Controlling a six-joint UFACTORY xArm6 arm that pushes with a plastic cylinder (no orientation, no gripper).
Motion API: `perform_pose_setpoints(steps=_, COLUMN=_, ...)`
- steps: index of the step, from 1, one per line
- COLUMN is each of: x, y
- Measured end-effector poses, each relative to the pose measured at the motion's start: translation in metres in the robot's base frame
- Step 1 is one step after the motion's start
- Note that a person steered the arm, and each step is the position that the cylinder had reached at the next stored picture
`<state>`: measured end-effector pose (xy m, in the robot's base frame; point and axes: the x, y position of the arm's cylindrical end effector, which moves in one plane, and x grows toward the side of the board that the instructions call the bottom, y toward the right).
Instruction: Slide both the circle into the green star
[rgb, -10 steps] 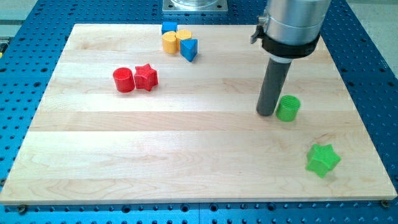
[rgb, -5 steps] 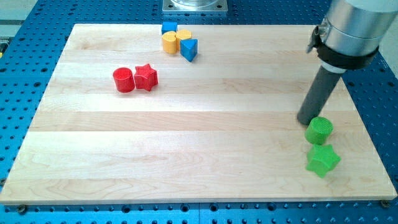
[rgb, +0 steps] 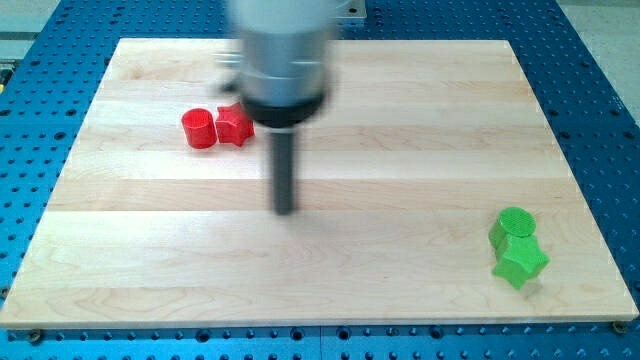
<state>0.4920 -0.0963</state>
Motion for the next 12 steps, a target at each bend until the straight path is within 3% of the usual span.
perform_pose_setpoints(steps=1, x=-0.059, y=-0.119)
perform_pose_setpoints(steps=2, x=-0.1, y=-0.115)
perform_pose_setpoints(steps=3, x=-0.112, y=-0.108)
perform_pose_setpoints(steps=4, x=-0.108, y=-0.058)
perform_pose_setpoints(steps=5, x=-0.092, y=0.006)
perform_pose_setpoints(steps=6, x=-0.071, y=0.021)
perform_pose_setpoints(steps=7, x=-0.011, y=0.035)
perform_pose_setpoints(steps=8, x=0.039, y=0.106)
perform_pose_setpoints(steps=9, x=0.058, y=0.125)
perform_pose_setpoints(steps=10, x=0.074, y=0.086)
perform_pose_setpoints(steps=12, x=0.081, y=0.25)
